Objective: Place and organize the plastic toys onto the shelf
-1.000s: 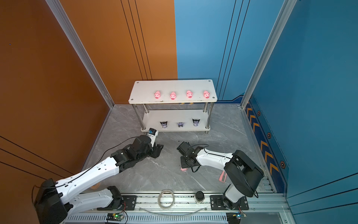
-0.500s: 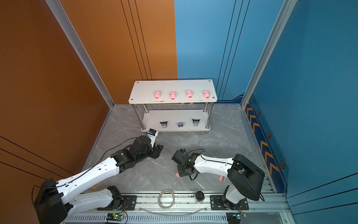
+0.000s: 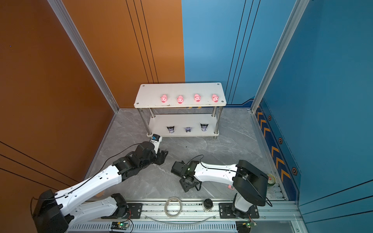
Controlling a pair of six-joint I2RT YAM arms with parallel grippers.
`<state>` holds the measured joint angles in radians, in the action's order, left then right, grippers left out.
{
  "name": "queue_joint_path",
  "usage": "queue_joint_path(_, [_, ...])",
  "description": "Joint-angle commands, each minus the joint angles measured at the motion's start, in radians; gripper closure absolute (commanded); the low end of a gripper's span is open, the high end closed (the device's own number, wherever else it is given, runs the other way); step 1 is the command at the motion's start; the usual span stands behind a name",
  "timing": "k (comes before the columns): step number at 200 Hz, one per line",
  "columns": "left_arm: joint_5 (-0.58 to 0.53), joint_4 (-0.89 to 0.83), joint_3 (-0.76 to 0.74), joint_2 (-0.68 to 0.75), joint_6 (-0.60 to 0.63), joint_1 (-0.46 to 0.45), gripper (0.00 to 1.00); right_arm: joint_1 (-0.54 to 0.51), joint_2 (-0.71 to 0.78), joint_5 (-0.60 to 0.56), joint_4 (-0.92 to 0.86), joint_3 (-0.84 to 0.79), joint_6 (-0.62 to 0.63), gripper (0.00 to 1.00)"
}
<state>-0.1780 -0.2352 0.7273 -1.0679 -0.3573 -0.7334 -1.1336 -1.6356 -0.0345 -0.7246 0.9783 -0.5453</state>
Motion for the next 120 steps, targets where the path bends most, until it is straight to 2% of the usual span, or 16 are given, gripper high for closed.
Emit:
queue_joint_path(1, [0.009,-0.009,-0.003,0.003,0.0,0.008,0.41,-0.005,-0.049,-0.025,-0.006,0.063,0.071,0.31])
queue_joint_path(21, [-0.001,-0.022,-0.004,0.005,0.003,0.012,0.41,-0.005,-0.09,-0.024,0.014,0.103,0.095,0.33])
queue_joint_path(36, [-0.001,-0.023,-0.005,0.008,0.006,0.014,0.41,0.001,-0.109,-0.017,0.024,0.12,0.1,0.4])
queue_joint_path(71, [0.004,-0.017,-0.009,0.005,0.011,0.03,0.41,0.021,-0.119,0.019,0.044,0.139,0.077,0.7])
queue_joint_path(84, [0.011,-0.011,-0.01,0.003,0.011,0.035,0.41,0.03,-0.119,0.025,0.045,0.142,0.06,0.77])
queue_joint_path(120, [0.018,0.0,-0.018,0.002,0.009,0.046,0.41,0.048,-0.138,0.01,0.081,0.207,0.008,0.82])
